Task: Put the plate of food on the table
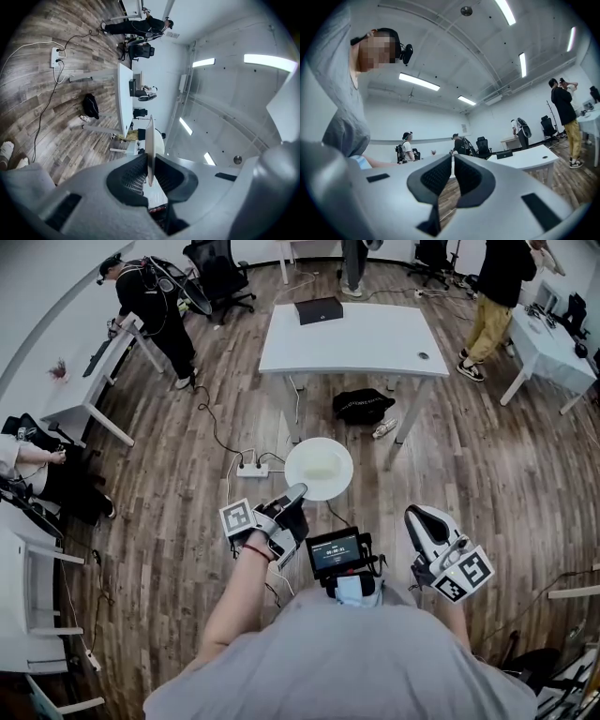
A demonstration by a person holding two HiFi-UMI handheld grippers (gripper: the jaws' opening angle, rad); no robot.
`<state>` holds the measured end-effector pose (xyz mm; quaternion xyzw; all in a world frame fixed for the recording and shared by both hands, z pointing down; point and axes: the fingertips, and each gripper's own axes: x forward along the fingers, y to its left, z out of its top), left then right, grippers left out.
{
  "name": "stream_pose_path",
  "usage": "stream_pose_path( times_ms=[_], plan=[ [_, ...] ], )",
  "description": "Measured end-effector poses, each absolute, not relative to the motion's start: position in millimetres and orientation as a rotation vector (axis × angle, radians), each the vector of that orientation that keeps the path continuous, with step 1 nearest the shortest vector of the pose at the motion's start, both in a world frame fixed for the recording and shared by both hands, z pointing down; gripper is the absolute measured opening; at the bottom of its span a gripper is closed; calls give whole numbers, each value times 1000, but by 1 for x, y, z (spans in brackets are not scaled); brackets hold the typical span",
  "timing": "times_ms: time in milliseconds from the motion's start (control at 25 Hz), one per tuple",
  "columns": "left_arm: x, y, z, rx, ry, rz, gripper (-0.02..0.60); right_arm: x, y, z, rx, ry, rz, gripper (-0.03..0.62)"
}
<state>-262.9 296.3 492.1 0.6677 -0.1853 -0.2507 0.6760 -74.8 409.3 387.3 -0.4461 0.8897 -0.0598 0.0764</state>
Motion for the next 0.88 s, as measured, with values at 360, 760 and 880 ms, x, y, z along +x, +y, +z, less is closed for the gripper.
stream_pose_path(
  times_ms=[360,760,880],
  plan=[
    [-218,238,489,1492,-389,-507,41,-36,352,384,-1388,2631,-232,34],
    [-183,193,497,1518,-367,-495,41,-11,301,399,-1371,2660,-203,34],
    [-147,151,495,1498,-386,-495,41,26,255,391,-1356,2673,-208,34]
  ],
)
